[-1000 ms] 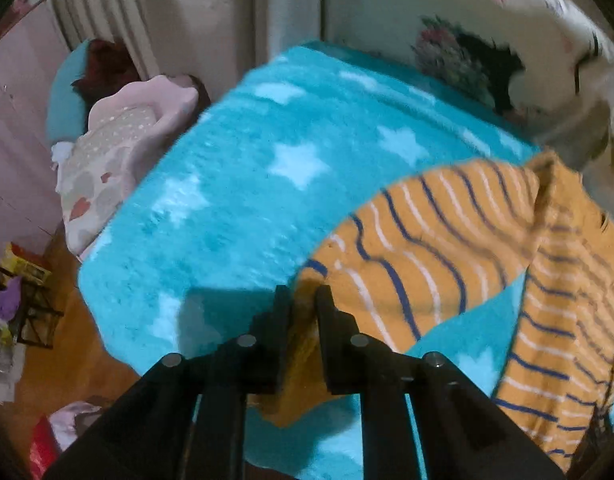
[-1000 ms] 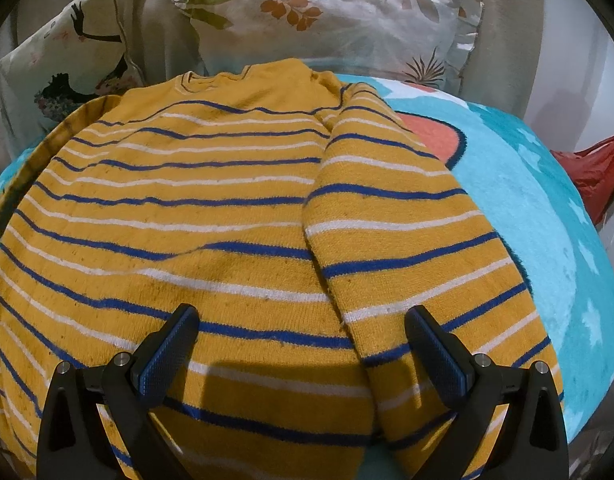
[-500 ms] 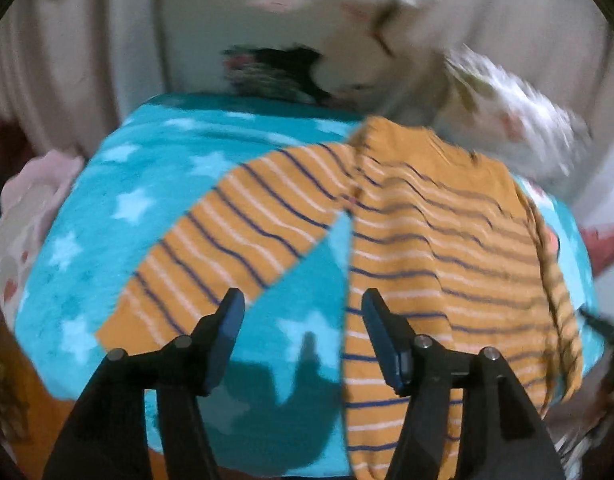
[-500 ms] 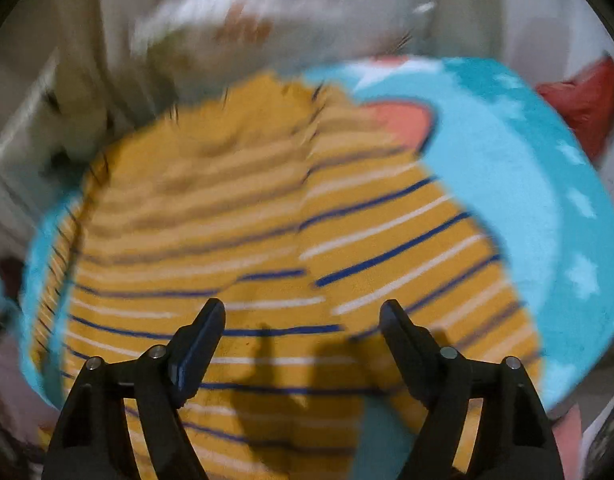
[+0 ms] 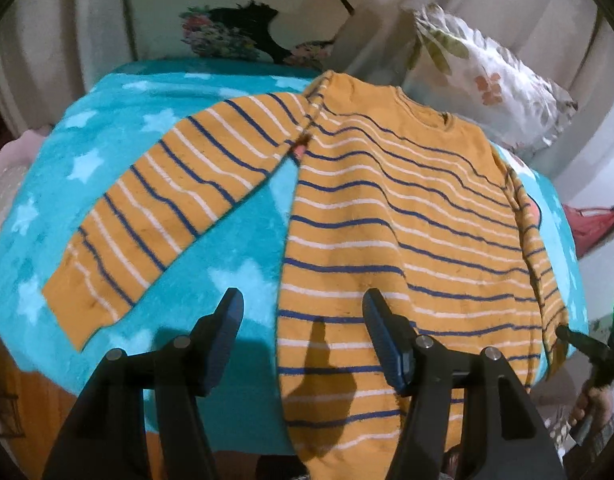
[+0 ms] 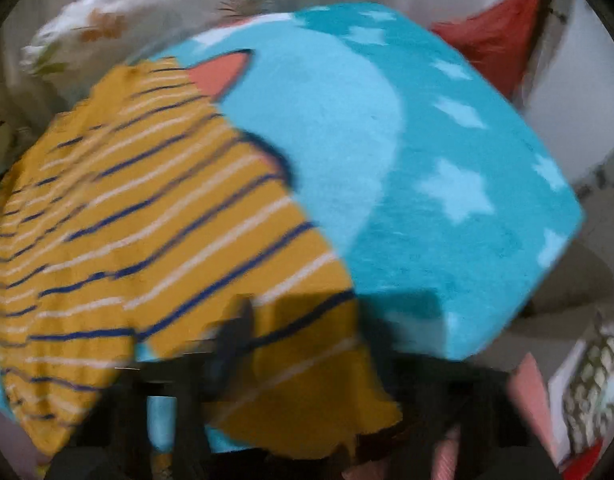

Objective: Fold small clothes

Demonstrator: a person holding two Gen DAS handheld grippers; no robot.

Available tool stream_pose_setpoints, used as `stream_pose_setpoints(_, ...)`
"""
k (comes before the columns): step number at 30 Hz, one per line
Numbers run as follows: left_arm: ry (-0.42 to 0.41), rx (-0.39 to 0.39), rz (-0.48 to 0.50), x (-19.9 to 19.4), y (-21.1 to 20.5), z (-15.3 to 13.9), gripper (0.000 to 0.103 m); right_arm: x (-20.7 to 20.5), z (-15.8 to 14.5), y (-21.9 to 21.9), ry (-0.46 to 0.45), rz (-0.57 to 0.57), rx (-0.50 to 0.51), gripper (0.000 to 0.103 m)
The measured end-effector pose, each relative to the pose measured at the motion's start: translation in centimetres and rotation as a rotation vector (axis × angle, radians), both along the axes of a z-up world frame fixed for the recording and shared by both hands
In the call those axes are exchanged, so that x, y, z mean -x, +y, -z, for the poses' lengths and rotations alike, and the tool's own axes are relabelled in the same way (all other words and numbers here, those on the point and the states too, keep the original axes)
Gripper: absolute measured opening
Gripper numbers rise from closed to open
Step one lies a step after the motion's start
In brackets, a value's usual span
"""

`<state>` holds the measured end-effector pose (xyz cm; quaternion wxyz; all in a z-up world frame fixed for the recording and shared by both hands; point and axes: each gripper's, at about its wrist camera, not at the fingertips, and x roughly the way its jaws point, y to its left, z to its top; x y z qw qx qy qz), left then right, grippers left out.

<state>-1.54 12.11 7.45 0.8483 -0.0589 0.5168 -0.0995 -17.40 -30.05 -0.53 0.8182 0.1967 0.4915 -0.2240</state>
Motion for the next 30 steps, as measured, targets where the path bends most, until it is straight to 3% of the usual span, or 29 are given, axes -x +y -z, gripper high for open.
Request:
stream_pose_setpoints(4,-0.016,-0.008,-0.078,1.3,0.5,-0.9,0.061,0.6,-3.2,-0.8,-0.047,-0.064,0.030,0.007)
stream_pose_setpoints(7,-0.045,-0.048,-0.122,2.1,0.7,-1.3,0.062,1.3,-6.2,-4.5,-0.049,-0.005,0.137,0.007)
stream_pose_setpoints(12,-0.010,-0.066,-0.200,3.0,1.6,0.2,0.063,-0.6,-7.2,-12.8,0.095,0.139,0.351,0.009)
stream_pose_setpoints(14,0.020,-0.051,-0.223,3.2,2.1,1.1,0.063,-1.0,-6.8,-14.6,0.168,0.191,0.389,0.015)
stream_pose_setpoints(16,0.047,-0.042,-0.235,3.4,2.3,2.0,0.066,-0.8,-7.4,-13.8,0.158,0.199,0.415,0.025)
stream_pose_setpoints(17,0.058,-0.035,-0.238,3.6,2.2,2.5,0.068,-0.7,-7.6,-12.7,0.122,0.173,0.392,0.039)
stream_pose_setpoints(19,0.091,-0.006,-0.229,3.8,2.1,3.5,0.069,0.2,-7.7,-8.6,-0.008,0.036,0.249,0.052)
stream_pose_setpoints(21,0.127,0.037,-0.215,4.0,1.8,4.7,0.069,0.4,-6.3,-5.0,-0.100,-0.130,0.027,0.053)
stream_pose_setpoints(22,0.148,0.064,-0.203,4.1,1.6,5.3,0.069,0.1,-4.2,-2.2,-0.119,-0.249,-0.161,0.053)
stream_pose_setpoints(23,0.168,0.084,-0.191,4.3,1.2,5.9,0.069,-0.2,-3.0,-0.6,-0.107,-0.307,-0.240,0.053)
stream_pose_setpoints(24,0.179,0.089,-0.184,4.4,0.9,6.2,0.070,-0.7,-1.4,1.7,-0.081,-0.378,-0.302,0.053)
stream_pose_setpoints(27,0.168,0.043,-0.128,4.8,-0.7,6.1,0.069,-1.4,0.5,5.3,-0.072,-0.458,-0.325,0.054)
stream_pose_setpoints(28,0.168,0.023,-0.113,5.0,-1.2,6.0,0.051,-1.7,0.4,5.8,-0.089,-0.463,-0.323,0.054)
stream_pose_setpoints(29,0.174,-0.009,-0.104,5.2,-1.6,6.0,0.014,-2.7,0.5,5.8,-0.081,-0.476,-0.330,0.049)
stream_pose_setpoints(30,0.196,-0.027,-0.096,5.4,-1.9,5.9,0.009,-3.1,0.6,6.0,-0.076,-0.483,-0.321,0.039)
